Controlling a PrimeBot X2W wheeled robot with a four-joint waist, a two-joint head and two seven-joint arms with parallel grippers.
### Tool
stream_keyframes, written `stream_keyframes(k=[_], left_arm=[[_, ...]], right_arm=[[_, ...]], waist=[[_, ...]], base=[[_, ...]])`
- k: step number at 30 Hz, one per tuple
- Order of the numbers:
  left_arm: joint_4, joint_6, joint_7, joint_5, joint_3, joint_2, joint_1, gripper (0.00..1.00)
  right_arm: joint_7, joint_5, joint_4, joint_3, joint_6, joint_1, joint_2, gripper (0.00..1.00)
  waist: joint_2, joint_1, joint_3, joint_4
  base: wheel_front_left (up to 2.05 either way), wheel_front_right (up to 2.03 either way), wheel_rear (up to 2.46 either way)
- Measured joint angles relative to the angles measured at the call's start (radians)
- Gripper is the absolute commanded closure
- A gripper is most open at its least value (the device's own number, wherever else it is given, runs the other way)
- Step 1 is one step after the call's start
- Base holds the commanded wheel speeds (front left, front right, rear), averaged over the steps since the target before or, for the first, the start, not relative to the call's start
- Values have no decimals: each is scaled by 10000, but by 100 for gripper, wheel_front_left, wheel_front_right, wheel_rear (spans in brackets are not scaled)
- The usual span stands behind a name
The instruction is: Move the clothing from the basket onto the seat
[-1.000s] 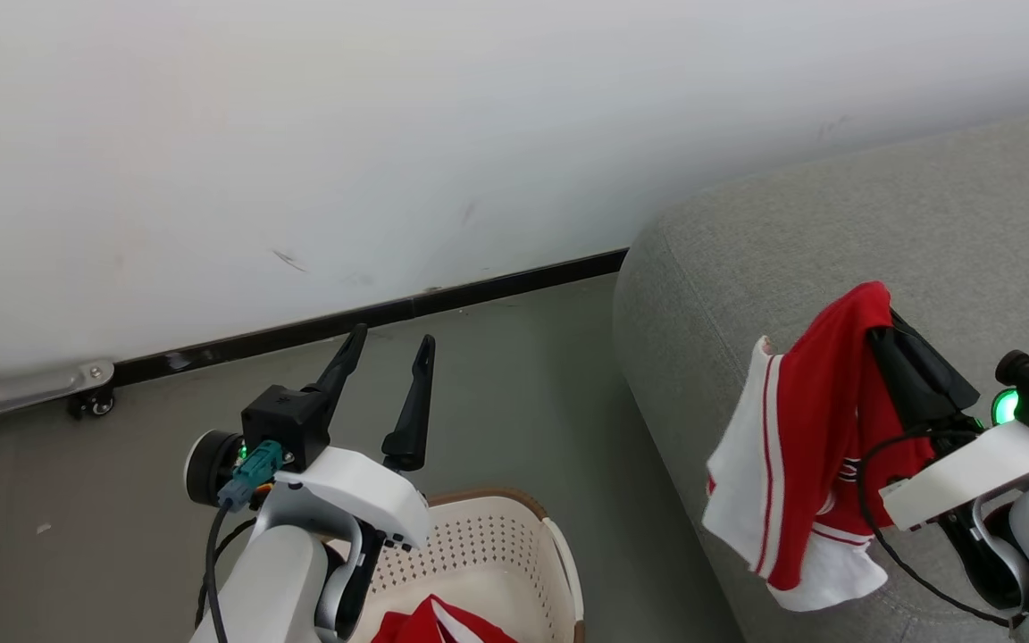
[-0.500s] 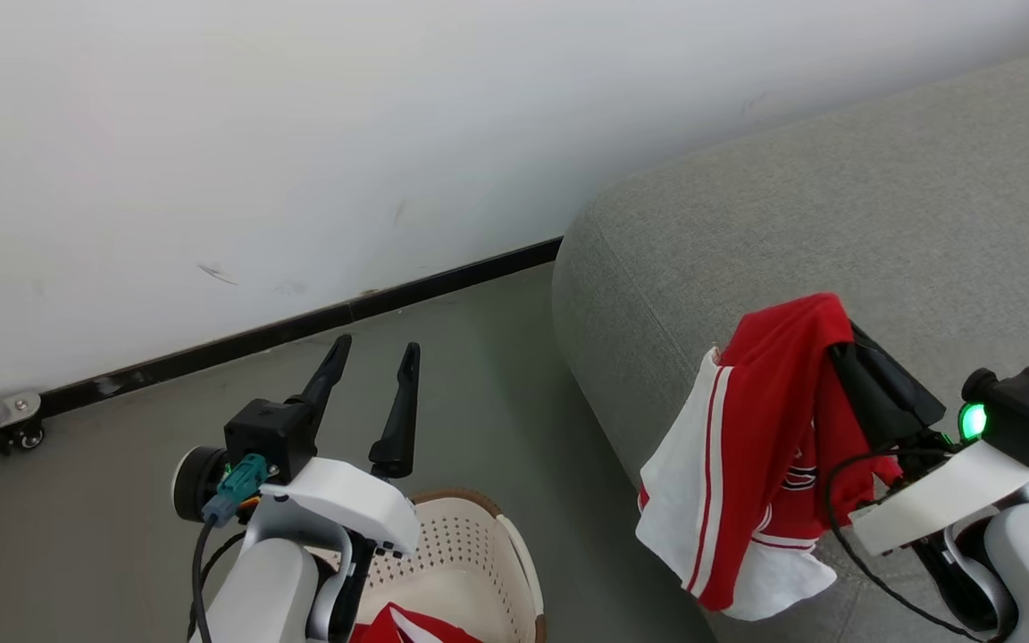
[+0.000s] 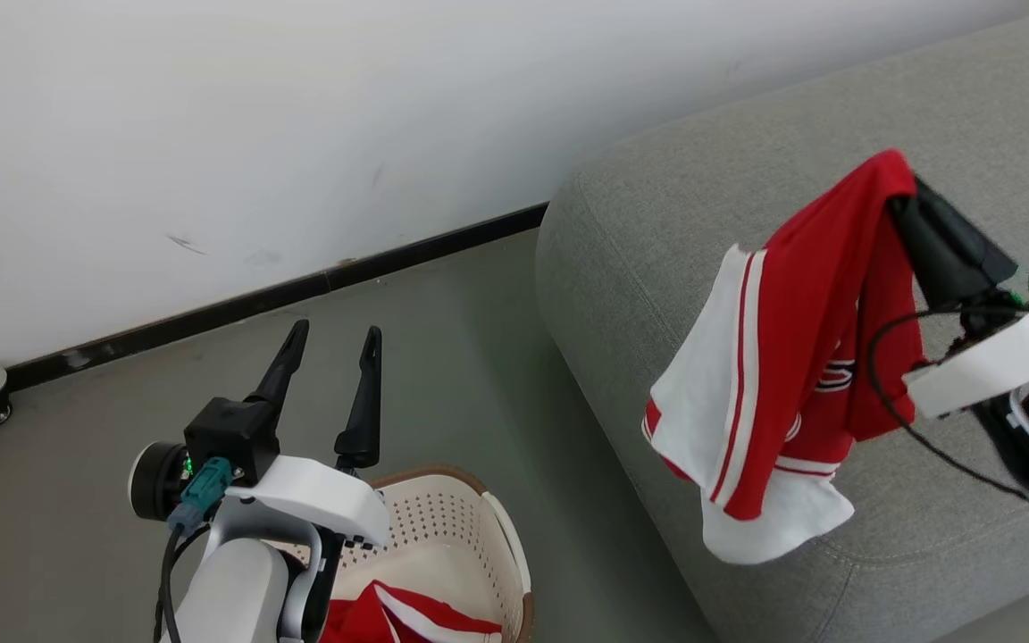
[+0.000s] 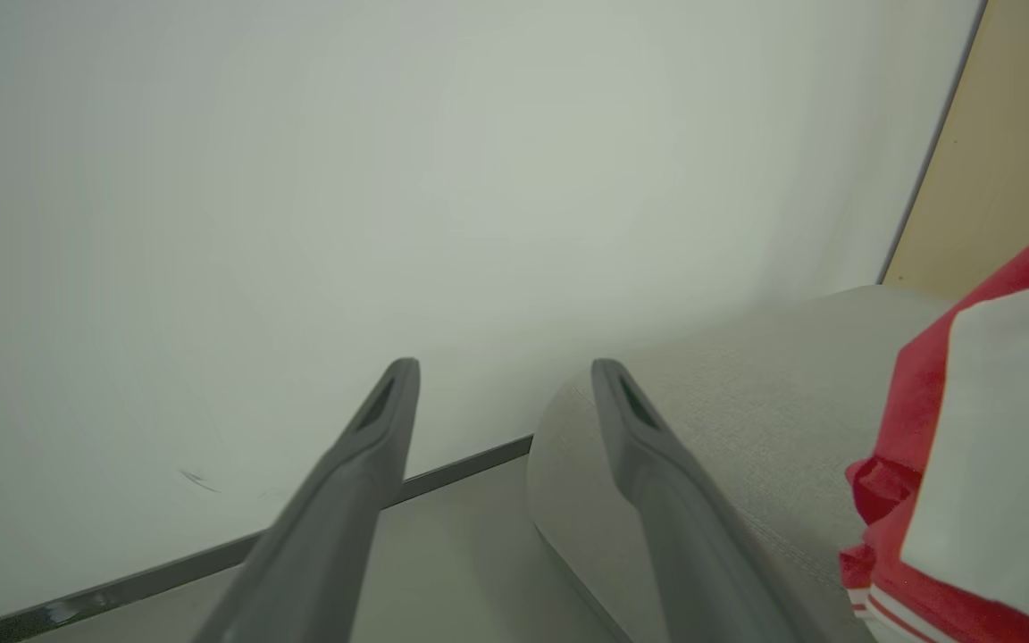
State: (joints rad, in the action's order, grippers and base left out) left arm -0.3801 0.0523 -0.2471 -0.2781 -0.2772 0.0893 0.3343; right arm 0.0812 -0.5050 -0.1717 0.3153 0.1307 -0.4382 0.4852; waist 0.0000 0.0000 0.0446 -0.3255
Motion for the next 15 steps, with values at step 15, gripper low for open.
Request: stream_keyframes(k=[15], left_arm=[[546, 107, -12, 324, 119, 357, -77, 0]], right_arm=[[-1360, -874, -1030, -1960, 0, -3453, 1283, 100]], waist=[[0, 0, 826, 174]], base=[[0, 0, 0]])
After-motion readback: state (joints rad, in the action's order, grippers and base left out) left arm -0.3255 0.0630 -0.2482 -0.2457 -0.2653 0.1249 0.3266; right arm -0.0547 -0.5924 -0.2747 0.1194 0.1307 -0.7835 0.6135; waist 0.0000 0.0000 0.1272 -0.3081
